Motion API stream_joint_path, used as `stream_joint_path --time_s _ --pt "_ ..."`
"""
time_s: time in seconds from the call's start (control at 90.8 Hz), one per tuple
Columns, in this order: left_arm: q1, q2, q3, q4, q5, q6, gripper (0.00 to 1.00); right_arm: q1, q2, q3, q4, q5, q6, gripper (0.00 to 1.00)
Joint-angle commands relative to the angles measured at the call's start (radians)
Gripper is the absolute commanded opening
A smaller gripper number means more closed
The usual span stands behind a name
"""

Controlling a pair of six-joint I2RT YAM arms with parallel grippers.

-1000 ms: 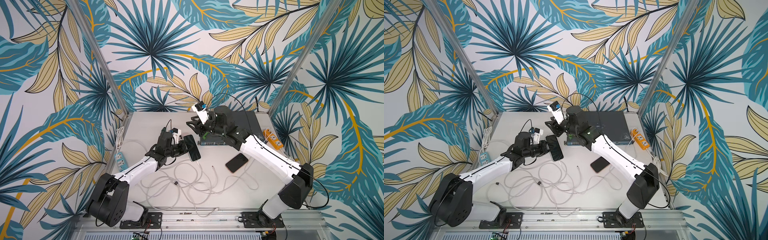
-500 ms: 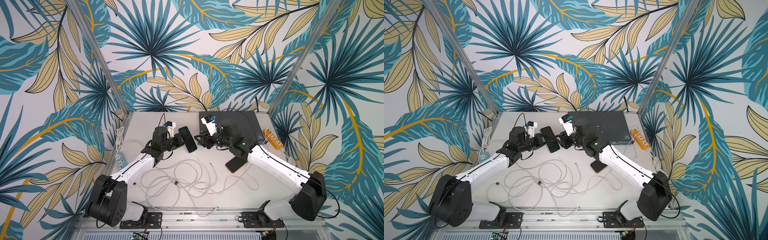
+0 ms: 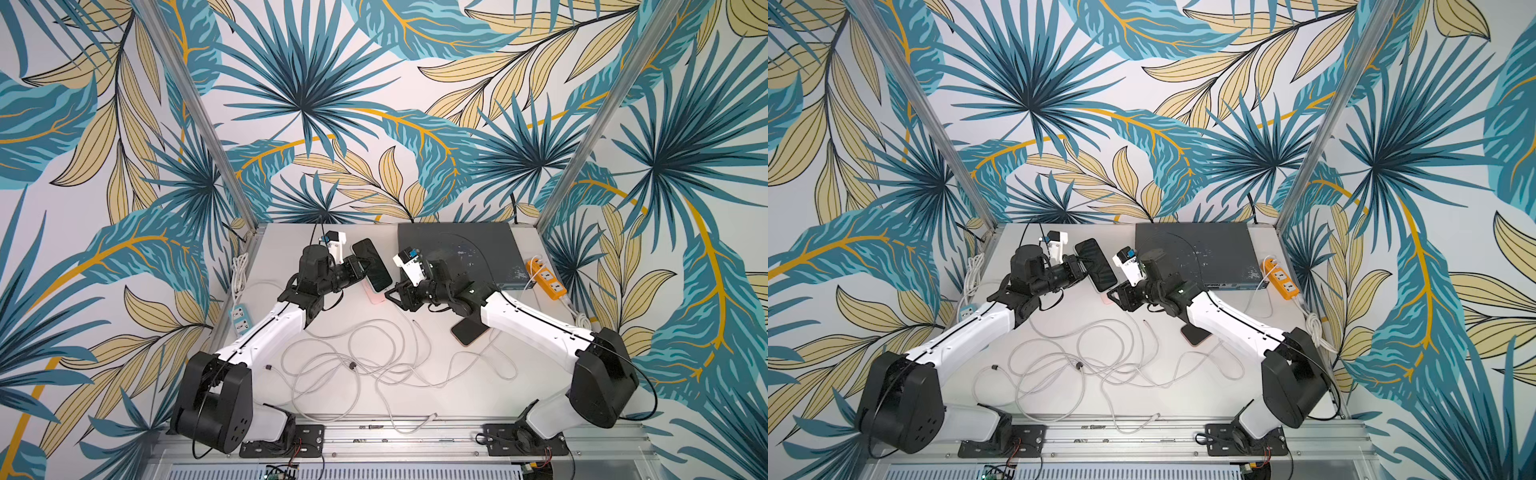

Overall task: Plug the charging cable into the phone
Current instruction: Insert the charging cable into the phone.

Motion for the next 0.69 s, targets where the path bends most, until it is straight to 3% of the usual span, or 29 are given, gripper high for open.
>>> stream_joint_path --time_s 0.0,0.253,0.683 --pt "0.012 -0.055 0.026 0.056 0.012 0.016 0.0 0.004 0.017 0.012 -0.003 -0.011 -0.026 0.5" --pt "0.012 -0.057 0.021 0.054 0.015 0.015 0.0 0.004 0.045 0.007 0.025 -0.059 -0.006 0.44" --pt "0.011 -0.06 0.0 0.059 0.015 0.013 0.0 0.006 0.089 0.054 0.038 -0.056 0.009 0.19"
